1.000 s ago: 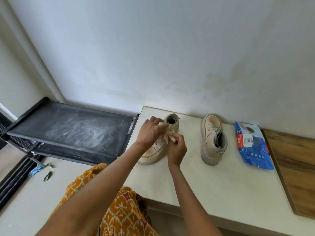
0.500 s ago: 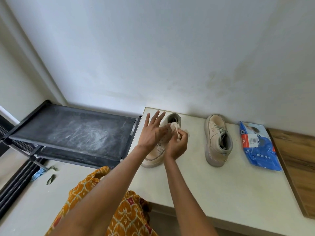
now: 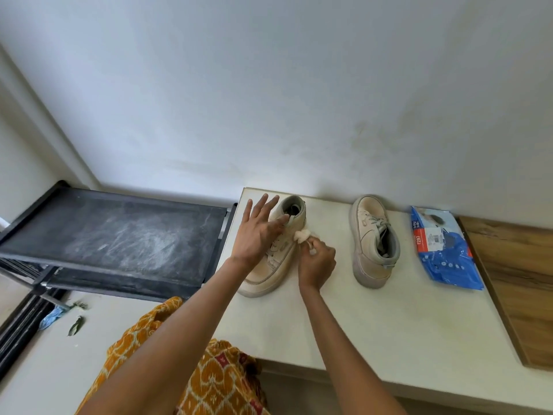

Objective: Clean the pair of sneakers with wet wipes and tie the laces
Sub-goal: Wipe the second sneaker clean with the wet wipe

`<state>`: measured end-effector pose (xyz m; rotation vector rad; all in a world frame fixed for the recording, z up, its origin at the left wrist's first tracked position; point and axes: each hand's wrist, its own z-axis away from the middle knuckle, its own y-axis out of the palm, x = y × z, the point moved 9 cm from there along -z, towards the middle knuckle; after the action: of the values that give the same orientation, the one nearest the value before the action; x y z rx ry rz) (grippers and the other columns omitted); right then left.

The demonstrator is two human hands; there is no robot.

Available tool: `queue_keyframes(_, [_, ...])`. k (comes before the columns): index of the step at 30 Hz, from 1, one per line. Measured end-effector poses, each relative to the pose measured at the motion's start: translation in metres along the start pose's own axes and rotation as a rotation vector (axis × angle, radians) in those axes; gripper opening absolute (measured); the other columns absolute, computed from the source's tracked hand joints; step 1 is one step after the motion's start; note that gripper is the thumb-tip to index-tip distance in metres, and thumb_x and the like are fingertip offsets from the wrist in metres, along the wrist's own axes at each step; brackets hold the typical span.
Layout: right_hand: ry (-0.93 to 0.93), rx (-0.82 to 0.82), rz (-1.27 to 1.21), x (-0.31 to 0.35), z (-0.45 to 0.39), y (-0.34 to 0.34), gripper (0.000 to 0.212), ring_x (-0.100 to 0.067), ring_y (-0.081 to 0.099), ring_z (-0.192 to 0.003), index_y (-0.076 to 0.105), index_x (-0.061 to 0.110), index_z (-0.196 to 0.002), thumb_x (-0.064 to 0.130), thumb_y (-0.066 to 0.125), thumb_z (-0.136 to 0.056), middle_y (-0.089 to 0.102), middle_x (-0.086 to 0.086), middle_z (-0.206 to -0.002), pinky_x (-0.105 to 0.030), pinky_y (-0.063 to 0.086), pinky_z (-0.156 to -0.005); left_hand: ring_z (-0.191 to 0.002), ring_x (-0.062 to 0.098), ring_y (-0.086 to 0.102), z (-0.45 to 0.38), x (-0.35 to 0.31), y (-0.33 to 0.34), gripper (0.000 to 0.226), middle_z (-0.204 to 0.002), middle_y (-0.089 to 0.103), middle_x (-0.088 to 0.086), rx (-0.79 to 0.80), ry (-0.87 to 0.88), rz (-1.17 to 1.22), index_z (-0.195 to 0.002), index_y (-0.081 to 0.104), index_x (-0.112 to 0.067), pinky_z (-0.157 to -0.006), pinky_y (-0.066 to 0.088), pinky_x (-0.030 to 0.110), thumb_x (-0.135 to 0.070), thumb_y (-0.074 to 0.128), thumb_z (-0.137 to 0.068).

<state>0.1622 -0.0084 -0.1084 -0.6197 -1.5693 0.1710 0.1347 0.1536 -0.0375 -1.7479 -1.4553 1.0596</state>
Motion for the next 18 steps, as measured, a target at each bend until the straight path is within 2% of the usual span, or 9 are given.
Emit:
queue_keyframes(2, [0.103,0.051,0.027,-0.004,-0.024,0.010,0.018,-0.031,0.058,-0.092,0.072,0.018,-0.099,0.019,0.061,-0.085,0.065,-0.014,-0.095,-0.033,0.044,-0.075,-0.130,0.039,0.042,-0.001,-0.001,0.000,0.031,-0.136,0.052,0.014,0.010,-0.003,0.007,-0.108,0.069,-0.025,-0.109,0.022,0.055,-0.020,0.074,-0.078])
queue_keyframes(5, [0.133,0.056,-0.057,0.016,-0.048,0.024,0.022,-0.028,0.059,-0.091,0.072,0.020,-0.100,0.019,0.054,-0.087,0.067,-0.011,-0.097,-0.029,0.041,-0.068,-0.130,0.038,0.043,-0.001,0.000,0.003,0.031,-0.136,0.052,0.013,0.013,-0.015,-0.002,-0.108,0.068,-0.026,-0.109,0.024,0.055,-0.020,0.074,-0.078])
queue_keyframes(8, [0.059,-0.010,-0.048,0.027,-0.030,0.015,0.018,-0.028,0.061,-0.085,0.072,0.020,-0.099,0.021,0.059,-0.087,0.067,-0.011,-0.092,-0.032,0.047,-0.070,-0.132,0.035,0.041,0.002,0.006,0.005,0.032,-0.138,0.050,0.012,0.007,-0.028,0.010,-0.113,0.067,-0.027,-0.113,0.020,0.050,-0.022,0.071,-0.082])
queue_keyframes(10, [-0.082,-0.025,-0.057,0.026,-0.004,0.004,0.015,-0.027,0.060,-0.085,0.073,0.016,-0.096,0.014,0.066,-0.083,0.067,-0.007,-0.087,-0.036,0.048,-0.074,-0.133,0.035,0.039,0.002,0.007,0.006,0.031,-0.139,0.049,0.011,0.010,-0.022,0.011,-0.114,0.066,-0.026,-0.114,0.014,0.047,-0.025,0.067,-0.084])
queue_keyframes(12, [-0.200,0.016,-0.048,0.022,0.012,0.001,0.016,-0.024,0.058,-0.086,0.073,0.013,-0.095,0.009,0.070,-0.080,0.064,0.008,-0.080,-0.035,0.047,-0.075,-0.135,0.034,0.037,0.001,0.008,0.007,0.031,-0.140,0.048,0.010,0.026,-0.026,0.006,-0.115,0.066,-0.027,-0.114,0.015,0.048,-0.025,0.067,-0.084])
queue_keyframes(14, [-0.150,0.039,-0.029,0.009,0.005,0.002,0.017,-0.025,0.057,-0.089,0.072,0.014,-0.097,0.010,0.068,-0.081,0.053,0.019,-0.076,-0.033,0.045,-0.074,-0.135,0.033,0.037,0.001,0.007,0.008,0.032,-0.140,0.048,0.009,0.041,-0.020,-0.011,-0.115,0.066,-0.028,-0.113,0.019,0.052,-0.024,0.070,-0.083])
queue_keyframes(17, [0.057,0.081,0.012,-0.005,-0.024,0.015,0.020,-0.029,0.054,-0.098,0.070,0.015,-0.102,0.014,0.057,-0.087,0.062,-0.007,-0.089,-0.031,0.040,-0.070,-0.133,0.034,0.040,0.000,0.006,0.007,0.033,-0.139,0.050,0.010,0.043,-0.013,-0.034,-0.113,0.067,-0.029,-0.111,0.023,0.054,-0.023,0.072,-0.081])
queue_keyframes(18, [0.088,0.096,-0.008,-0.003,-0.034,0.021,0.020,-0.029,0.055,-0.099,0.069,0.016,-0.101,0.014,0.055,-0.087,0.064,-0.011,-0.093,-0.030,0.039,-0.069,-0.132,0.034,0.041,0.000,0.005,0.006,0.034,-0.138,0.051,0.010,0.040,-0.010,-0.039,-0.112,0.067,-0.029,-0.111,0.024,0.054,-0.023,0.073,-0.080])
